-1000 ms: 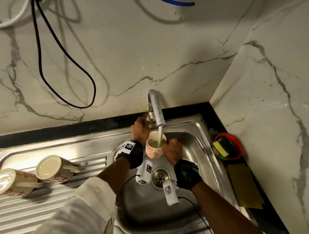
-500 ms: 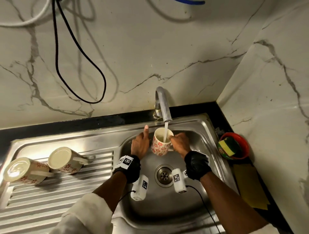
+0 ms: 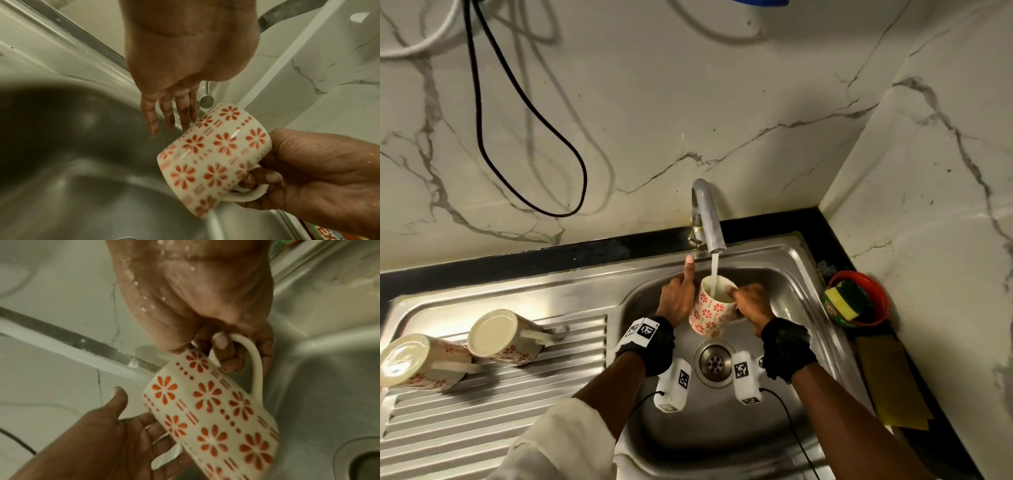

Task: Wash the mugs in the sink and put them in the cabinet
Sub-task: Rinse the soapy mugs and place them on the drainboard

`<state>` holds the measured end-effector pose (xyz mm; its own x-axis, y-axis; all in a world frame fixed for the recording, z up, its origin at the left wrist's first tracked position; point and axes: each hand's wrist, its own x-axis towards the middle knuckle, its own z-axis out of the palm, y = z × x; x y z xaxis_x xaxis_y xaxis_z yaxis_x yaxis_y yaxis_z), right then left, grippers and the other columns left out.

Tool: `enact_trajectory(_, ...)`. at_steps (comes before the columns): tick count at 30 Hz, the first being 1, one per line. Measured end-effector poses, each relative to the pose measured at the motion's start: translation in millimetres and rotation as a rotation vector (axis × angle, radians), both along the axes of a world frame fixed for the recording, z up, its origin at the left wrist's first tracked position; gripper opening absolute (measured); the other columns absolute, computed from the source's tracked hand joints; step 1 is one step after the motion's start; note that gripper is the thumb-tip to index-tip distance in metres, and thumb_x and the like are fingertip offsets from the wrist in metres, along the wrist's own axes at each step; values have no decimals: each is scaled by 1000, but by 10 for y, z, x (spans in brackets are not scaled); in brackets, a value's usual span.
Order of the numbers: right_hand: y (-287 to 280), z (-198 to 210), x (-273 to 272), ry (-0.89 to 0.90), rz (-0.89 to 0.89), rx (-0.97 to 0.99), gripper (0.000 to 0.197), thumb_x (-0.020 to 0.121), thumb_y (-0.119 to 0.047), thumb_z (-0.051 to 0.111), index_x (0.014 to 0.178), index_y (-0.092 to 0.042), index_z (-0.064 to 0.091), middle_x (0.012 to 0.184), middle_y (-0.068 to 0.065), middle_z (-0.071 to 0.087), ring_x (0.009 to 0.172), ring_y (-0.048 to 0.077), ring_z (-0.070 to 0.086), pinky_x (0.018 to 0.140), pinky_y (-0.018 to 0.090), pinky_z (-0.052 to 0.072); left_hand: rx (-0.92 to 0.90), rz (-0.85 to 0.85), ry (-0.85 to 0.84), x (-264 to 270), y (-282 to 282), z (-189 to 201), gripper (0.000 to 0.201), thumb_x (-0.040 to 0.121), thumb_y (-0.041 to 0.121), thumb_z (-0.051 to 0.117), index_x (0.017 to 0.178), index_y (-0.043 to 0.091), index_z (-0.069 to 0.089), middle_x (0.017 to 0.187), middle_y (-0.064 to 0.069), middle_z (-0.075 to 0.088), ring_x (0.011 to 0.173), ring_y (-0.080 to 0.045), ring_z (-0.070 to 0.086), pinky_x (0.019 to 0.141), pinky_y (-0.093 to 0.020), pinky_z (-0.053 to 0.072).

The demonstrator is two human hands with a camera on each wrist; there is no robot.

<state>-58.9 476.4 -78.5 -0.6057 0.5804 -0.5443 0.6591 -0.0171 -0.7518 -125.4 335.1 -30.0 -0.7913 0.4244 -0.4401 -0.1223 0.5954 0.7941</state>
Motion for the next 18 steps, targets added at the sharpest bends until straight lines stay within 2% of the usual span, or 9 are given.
enact_trajectory(3,-44,-4,36,-6,22,-132,22,91,-19,60,81,-1,67,84,16,71,72,26,68,62,36,56,-5,56,-85,-5,11,-5,84,93,69,6,112,10,63,99,-17,68,87,-21,65,100,-41,42)
enact_trajectory(4,-40,12,60,4,20,-183,23,92,-15,54,80,-1,67,79,14,69,68,23,65,58,31,53,-3,66,-110,-1,12,2,77,97,64,9,111,11,63,97,-17,69,84,-20,65,99,-40,44)
enact_trajectory(6,-17,-40,49,-3,-70,-250,28,92,-9,43,72,-8,62,70,10,64,63,20,60,58,27,48,-7,60,-127,9,-7,-19,76,97,64,11,132,11,54,109,-22,68,98,-30,66,98,-39,43)
enact_trajectory(8,-32,-64,48,11,-172,-331,32,92,-7,35,70,-11,59,69,10,61,62,22,58,63,30,48,-36,62,-162,27,-5,-51,96,85,77,12,141,7,46,120,-23,64,112,-35,62,104,-42,41)
enact_trajectory(11,-100,-101,48,17,-290,-529,38,97,-17,28,81,-9,62,72,13,68,65,25,65,69,36,56,-43,16,-197,31,-7,-101,117,63,85,9,145,8,42,117,-21,66,108,-34,64,107,-48,42)
enact_trajectory(14,-120,-40,104,14,-368,-750,45,97,-19,24,68,-8,56,45,7,56,33,16,52,41,18,46,-25,67,-228,-4,4,-114,103,77,85,7,134,14,54,121,-20,65,111,-33,63,107,-49,42)
enact_trajectory(16,-141,-27,103,-1,-409,-825,48,97,-18,26,56,-8,51,37,4,45,25,11,37,39,11,36,-32,107,-249,-33,31,-112,86,88,77,7,108,13,62,118,-21,66,109,-34,63,107,-48,42)
enact_trajectory(17,-157,-19,102,-14,-430,-844,46,95,-17,29,55,-8,48,36,3,41,24,9,34,41,11,34,-32,126,-243,-35,43,-100,84,92,73,7,107,12,62,120,-22,65,112,-35,62,108,-49,40)
enact_trajectory(18,-180,-23,97,-10,-463,-878,41,93,-17,31,57,-8,46,35,2,37,25,9,33,43,12,35,-33,136,-220,-44,58,-102,85,94,70,7,118,9,60,124,-23,63,115,-36,60,109,-50,39)
